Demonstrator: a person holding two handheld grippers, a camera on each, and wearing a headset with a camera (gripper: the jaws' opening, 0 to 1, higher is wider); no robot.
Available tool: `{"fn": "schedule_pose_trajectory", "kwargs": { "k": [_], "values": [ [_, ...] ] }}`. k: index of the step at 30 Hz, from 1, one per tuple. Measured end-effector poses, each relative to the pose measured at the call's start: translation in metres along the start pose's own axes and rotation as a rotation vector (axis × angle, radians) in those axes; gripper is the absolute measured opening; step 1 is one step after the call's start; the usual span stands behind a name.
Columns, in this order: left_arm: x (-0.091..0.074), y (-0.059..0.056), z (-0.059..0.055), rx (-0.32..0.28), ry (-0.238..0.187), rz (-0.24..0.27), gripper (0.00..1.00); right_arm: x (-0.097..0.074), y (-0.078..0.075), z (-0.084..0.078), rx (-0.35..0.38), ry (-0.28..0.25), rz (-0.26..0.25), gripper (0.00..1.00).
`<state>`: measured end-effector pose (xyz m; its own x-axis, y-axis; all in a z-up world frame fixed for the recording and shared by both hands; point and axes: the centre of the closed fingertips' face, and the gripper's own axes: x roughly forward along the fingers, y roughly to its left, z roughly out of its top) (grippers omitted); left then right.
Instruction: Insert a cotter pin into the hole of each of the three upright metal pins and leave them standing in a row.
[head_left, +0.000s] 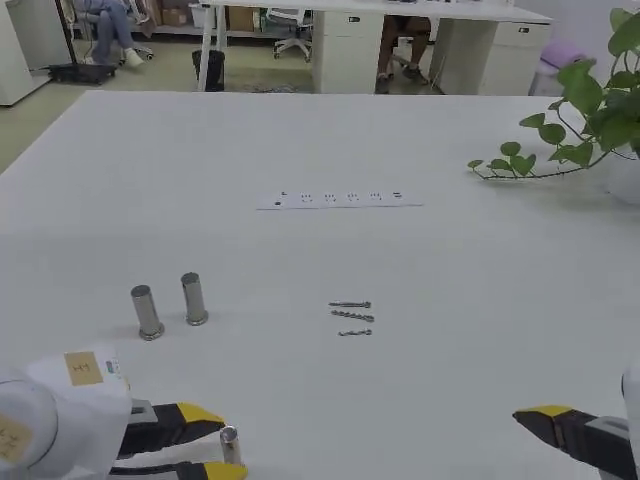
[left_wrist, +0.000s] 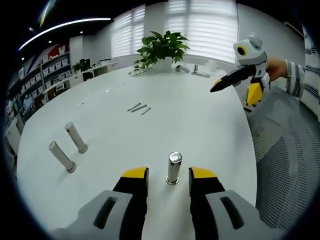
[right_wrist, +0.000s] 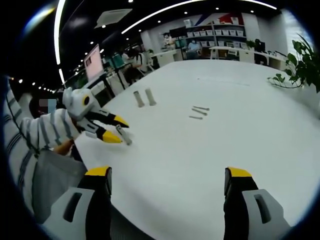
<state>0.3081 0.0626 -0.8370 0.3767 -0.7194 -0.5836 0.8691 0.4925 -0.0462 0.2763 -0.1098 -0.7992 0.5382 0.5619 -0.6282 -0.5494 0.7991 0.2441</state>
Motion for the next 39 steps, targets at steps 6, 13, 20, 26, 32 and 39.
{"fn": "schedule_pose_trajectory", "kwargs": {
  "k": [6, 13, 20, 26, 32, 39],
  "values": [
    [-0.011, 0.000, -0.002, -0.039, -0.002, 0.007, 0.42, 0.000, -0.001, 0.007, 0.024, -0.045, -0.002, 0.94],
    [-0.022, 0.004, -0.006, -0.089, -0.008, 0.040, 0.65, 0.002, -0.003, 0.011, -0.003, -0.046, 0.006, 0.91],
    [-0.034, 0.004, -0.012, -0.138, -0.008, 0.066, 0.79, 0.006, -0.009, 0.021, -0.044, -0.051, 0.002, 0.84],
    [-0.044, 0.011, -0.011, -0.189, -0.041, 0.116, 0.89, 0.016, -0.014, 0.039, -0.081, -0.064, 0.043, 0.85],
    [-0.047, 0.007, -0.016, -0.230, -0.049, 0.129, 0.96, 0.032, -0.025, 0.045, -0.136, -0.038, 0.068, 0.78],
    [-0.043, -0.011, -0.021, -0.239, -0.052, 0.084, 0.99, 0.050, -0.026, 0.060, -0.253, 0.013, 0.129, 0.72]
  ]
}}
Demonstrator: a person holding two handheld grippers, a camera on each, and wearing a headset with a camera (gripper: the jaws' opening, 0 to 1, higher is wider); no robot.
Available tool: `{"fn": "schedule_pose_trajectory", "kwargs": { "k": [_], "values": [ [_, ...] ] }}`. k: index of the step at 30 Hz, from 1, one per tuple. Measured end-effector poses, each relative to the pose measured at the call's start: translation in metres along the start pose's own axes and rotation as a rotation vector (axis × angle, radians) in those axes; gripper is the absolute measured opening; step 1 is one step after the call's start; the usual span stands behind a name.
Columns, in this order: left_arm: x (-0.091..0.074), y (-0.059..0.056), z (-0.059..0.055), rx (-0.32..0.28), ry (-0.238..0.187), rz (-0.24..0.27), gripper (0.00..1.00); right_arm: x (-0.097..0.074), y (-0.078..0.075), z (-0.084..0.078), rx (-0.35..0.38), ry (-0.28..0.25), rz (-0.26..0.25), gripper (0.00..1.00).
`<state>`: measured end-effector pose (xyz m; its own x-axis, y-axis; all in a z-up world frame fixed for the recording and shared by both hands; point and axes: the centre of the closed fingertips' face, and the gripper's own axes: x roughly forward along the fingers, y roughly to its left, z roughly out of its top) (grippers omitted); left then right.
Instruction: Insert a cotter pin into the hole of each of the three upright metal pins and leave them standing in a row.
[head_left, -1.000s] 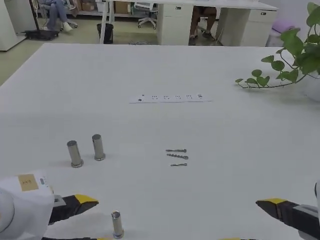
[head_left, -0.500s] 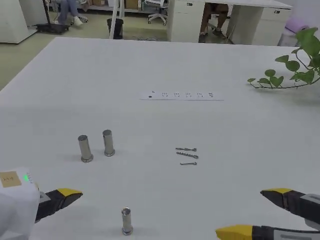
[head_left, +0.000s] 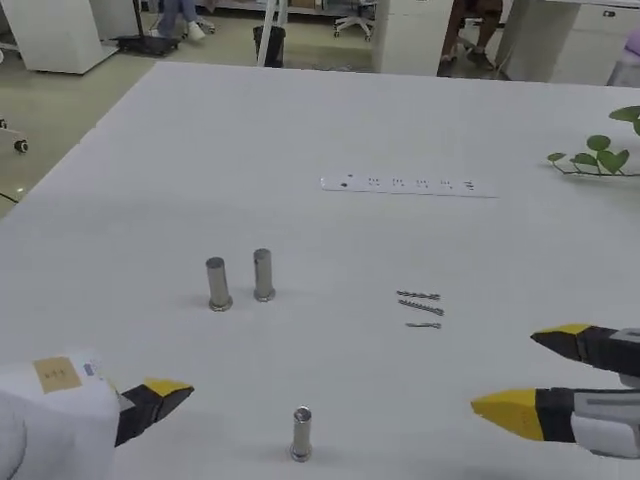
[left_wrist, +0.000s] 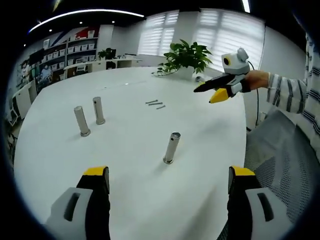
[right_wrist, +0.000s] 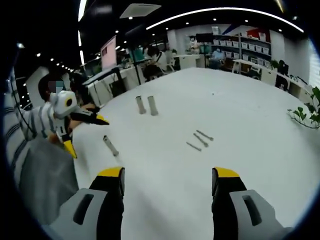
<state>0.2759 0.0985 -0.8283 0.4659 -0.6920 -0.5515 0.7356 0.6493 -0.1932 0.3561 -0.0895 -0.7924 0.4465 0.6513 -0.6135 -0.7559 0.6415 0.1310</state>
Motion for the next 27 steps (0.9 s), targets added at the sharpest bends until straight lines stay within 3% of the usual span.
{"fn": "schedule_pose_trajectory", "kwargs": {
  "k": [2, 7, 12, 16, 21, 24, 27],
  "values": [
    [0.000, -0.004, -0.001, 0.004, 0.005, -0.009, 0.99, 0.002, 0.005, 0.005, -0.027, 0.011, 0.053, 0.69],
    [-0.002, -0.009, -0.002, -0.039, 0.002, -0.017, 0.99, 0.009, -0.002, 0.013, -0.172, 0.111, 0.082, 0.66],
    [-0.008, -0.012, 0.000, -0.102, -0.009, -0.033, 0.99, 0.020, -0.004, 0.019, -0.255, 0.164, 0.144, 0.62],
    [-0.013, -0.013, 0.002, -0.104, -0.020, -0.020, 0.99, 0.031, -0.007, 0.018, -0.367, 0.239, 0.187, 0.57],
    [-0.018, -0.017, 0.003, -0.095, -0.024, -0.018, 0.99, 0.048, -0.010, 0.016, -0.405, 0.296, 0.228, 0.52],
    [-0.016, -0.018, 0.005, -0.114, -0.038, -0.021, 0.99, 0.059, -0.020, 0.013, -0.452, 0.306, 0.209, 0.44],
    [-0.013, -0.020, 0.004, -0.108, -0.036, -0.021, 0.99, 0.067, -0.027, 0.007, -0.450, 0.326, 0.219, 0.37]
  ]
}}
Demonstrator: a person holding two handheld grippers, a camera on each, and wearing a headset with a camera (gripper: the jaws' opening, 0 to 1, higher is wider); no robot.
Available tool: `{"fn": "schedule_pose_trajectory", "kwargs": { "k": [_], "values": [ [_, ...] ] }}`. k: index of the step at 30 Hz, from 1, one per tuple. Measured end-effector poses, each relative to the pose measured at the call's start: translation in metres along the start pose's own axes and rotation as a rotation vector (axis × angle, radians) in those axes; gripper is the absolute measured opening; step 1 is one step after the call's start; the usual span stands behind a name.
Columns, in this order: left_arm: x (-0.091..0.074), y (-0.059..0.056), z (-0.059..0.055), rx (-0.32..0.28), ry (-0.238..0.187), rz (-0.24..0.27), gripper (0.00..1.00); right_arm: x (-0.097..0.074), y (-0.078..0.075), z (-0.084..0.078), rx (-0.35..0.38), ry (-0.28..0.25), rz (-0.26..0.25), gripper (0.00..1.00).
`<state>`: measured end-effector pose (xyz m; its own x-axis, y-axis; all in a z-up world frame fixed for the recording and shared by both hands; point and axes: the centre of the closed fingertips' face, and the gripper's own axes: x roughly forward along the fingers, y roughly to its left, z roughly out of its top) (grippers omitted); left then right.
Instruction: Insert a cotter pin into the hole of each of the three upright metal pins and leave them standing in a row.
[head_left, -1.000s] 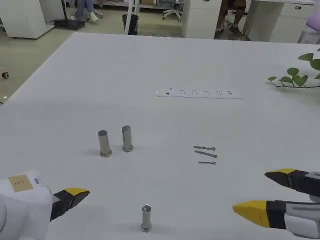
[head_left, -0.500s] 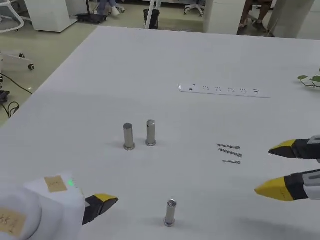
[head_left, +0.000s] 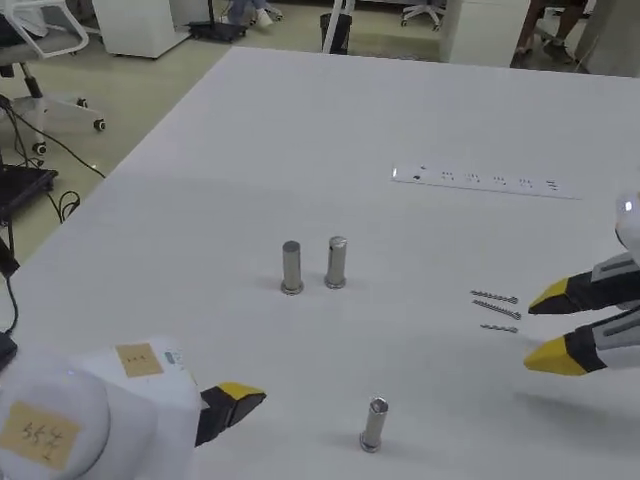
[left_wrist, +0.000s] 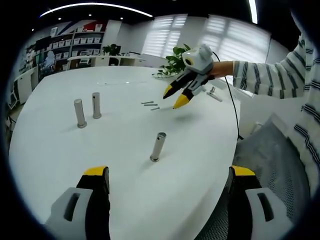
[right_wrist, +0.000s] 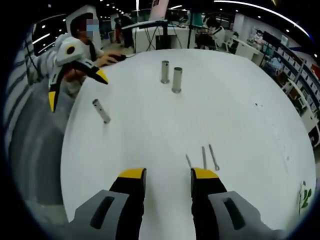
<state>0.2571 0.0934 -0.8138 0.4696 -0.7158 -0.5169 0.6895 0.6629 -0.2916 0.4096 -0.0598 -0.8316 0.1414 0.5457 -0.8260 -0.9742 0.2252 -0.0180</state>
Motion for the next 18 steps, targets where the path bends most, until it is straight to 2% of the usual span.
{"fn": "schedule_pose_trajectory", "kwargs": {
  "k": [5, 7, 8, 11, 13, 16, 18],
  "values": [
    [0.003, -0.004, 0.006, -0.013, -0.025, -0.008, 0.99, 0.011, -0.008, -0.006, 0.021, 0.026, 0.014, 0.30],
    [0.004, -0.004, 0.007, -0.012, -0.028, -0.008, 0.99, 0.014, -0.016, -0.012, 0.024, 0.060, -0.011, 0.24],
    [0.004, -0.005, 0.007, -0.011, -0.028, -0.008, 0.99, 0.016, -0.017, -0.012, 0.020, 0.066, -0.008, 0.23],
    [0.005, -0.005, 0.007, -0.014, -0.030, -0.007, 0.99, 0.019, -0.021, -0.008, 0.042, 0.050, -0.005, 0.19],
    [0.005, -0.002, 0.006, -0.049, -0.029, 0.010, 0.99, 0.022, -0.026, -0.008, 0.025, 0.056, -0.016, 0.12],
    [0.003, -0.001, 0.010, -0.054, -0.056, 0.005, 0.99, 0.026, -0.030, -0.012, 0.016, 0.083, -0.027, 0.11],
    [0.002, 0.000, 0.011, -0.057, -0.057, 0.006, 0.99, 0.028, -0.030, -0.014, 0.016, 0.095, -0.025, 0.11]
  ]
}}
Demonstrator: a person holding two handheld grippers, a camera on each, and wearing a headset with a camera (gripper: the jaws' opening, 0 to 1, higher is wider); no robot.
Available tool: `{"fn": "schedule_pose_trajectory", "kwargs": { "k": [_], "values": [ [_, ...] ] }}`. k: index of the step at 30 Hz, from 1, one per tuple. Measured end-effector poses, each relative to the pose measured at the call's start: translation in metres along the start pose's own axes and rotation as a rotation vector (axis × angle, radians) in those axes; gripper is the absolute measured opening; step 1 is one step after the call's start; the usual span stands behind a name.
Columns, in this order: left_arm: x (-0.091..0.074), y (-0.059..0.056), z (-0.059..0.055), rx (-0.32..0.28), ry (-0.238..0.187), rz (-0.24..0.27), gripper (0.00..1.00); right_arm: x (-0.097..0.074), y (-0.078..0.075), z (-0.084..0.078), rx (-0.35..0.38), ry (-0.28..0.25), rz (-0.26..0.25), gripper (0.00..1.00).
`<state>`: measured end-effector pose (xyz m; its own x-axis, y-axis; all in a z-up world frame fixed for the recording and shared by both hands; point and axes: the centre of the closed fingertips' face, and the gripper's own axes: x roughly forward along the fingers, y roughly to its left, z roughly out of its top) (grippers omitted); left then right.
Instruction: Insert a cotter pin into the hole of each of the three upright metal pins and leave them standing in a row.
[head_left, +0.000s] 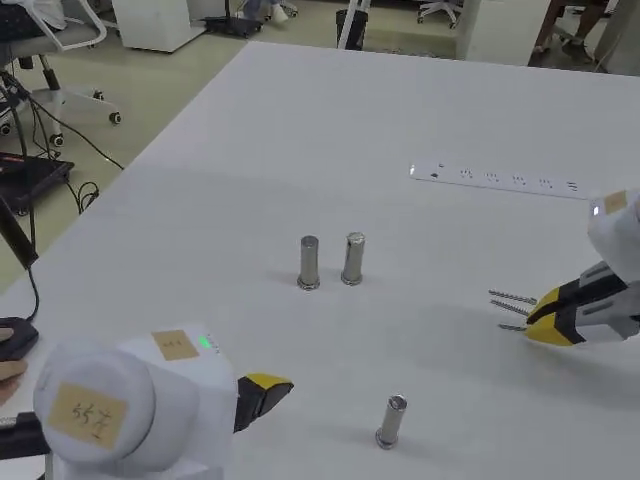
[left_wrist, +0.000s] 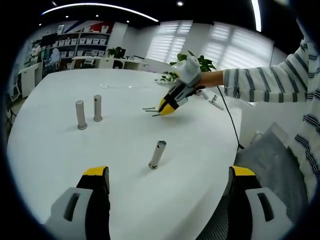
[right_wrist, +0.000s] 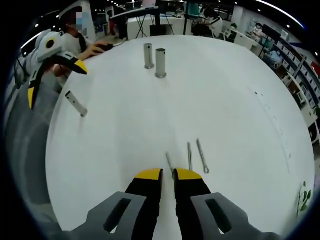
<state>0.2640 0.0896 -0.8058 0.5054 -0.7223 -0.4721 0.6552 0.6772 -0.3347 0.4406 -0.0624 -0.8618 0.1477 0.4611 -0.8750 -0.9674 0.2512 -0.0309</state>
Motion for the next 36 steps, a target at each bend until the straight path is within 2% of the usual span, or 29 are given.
{"fn": "schedule_pose_trajectory", "kwargs": {
  "k": [5, 6, 7, 8, 11, 14, 18, 21, 22, 23, 25, 27, 29, 31, 34, 36],
  "values": [
    [-0.002, 0.001, 0.002, 0.001, -0.009, 0.003, 0.99, 0.003, -0.001, -0.003, -0.029, 0.030, -0.003, 0.11],
    [-0.002, 0.001, 0.002, 0.002, -0.009, 0.002, 0.99, 0.004, -0.003, -0.005, -0.051, 0.054, -0.014, 0.11],
    [-0.001, 0.001, 0.000, 0.005, -0.001, 0.000, 0.98, 0.004, -0.005, -0.008, -0.074, 0.078, -0.022, 0.11],
    [-0.001, 0.001, -0.003, 0.009, 0.011, -0.003, 0.97, 0.005, -0.004, -0.003, -0.070, 0.058, -0.014, 0.11],
    [0.000, 0.000, -0.009, 0.011, 0.031, -0.012, 0.96, 0.005, -0.002, -0.004, -0.074, 0.074, -0.001, 0.10],
    [0.000, -0.002, -0.009, 0.018, 0.017, -0.021, 0.96, 0.005, 0.001, -0.004, -0.104, 0.098, 0.012, 0.07],
    [-0.002, -0.007, -0.007, 0.031, 0.005, -0.036, 0.97, 0.007, 0.000, -0.003, -0.094, 0.125, 0.008, 0.05],
    [-0.005, -0.008, -0.002, 0.034, -0.022, -0.035, 0.95, 0.006, -0.002, -0.004, -0.043, 0.145, -0.010, 0.03],
    [-0.006, -0.009, -0.001, 0.025, -0.026, -0.044, 0.94, 0.007, -0.001, -0.004, -0.060, 0.146, -0.006, 0.03],
    [-0.007, -0.009, 0.000, 0.023, -0.030, -0.043, 0.93, 0.007, -0.001, -0.004, -0.115, 0.147, -0.006, 0.03],
    [-0.007, -0.003, 0.003, 0.059, -0.051, -0.009, 0.93, 0.007, 0.001, -0.005, -0.115, 0.143, -0.017, 0.02],
    [-0.008, 0.000, 0.003, 0.065, -0.048, 0.006, 0.90, 0.007, 0.000, -0.005, -0.120, 0.131, -0.032, 0.02],
    [-0.008, 0.003, 0.004, 0.066, -0.049, 0.020, 0.78, 0.007, 0.000, -0.005, -0.127, 0.103, -0.051, 0.02],
    [-0.009, 0.004, 0.005, 0.060, -0.055, 0.018, 0.71, 0.007, 0.004, -0.003, -0.129, 0.077, -0.058, 0.02],
    [-0.009, 0.005, 0.014, 0.038, -0.085, 0.019, 0.75, 0.004, 0.007, 0.001, -0.125, 0.042, -0.079, 0.02],
    [-0.009, 0.010, 0.019, 0.043, -0.095, 0.048, 0.77, 0.000, 0.006, 0.007, -0.137, 0.011, -0.122, 0.01]
  ]
}}
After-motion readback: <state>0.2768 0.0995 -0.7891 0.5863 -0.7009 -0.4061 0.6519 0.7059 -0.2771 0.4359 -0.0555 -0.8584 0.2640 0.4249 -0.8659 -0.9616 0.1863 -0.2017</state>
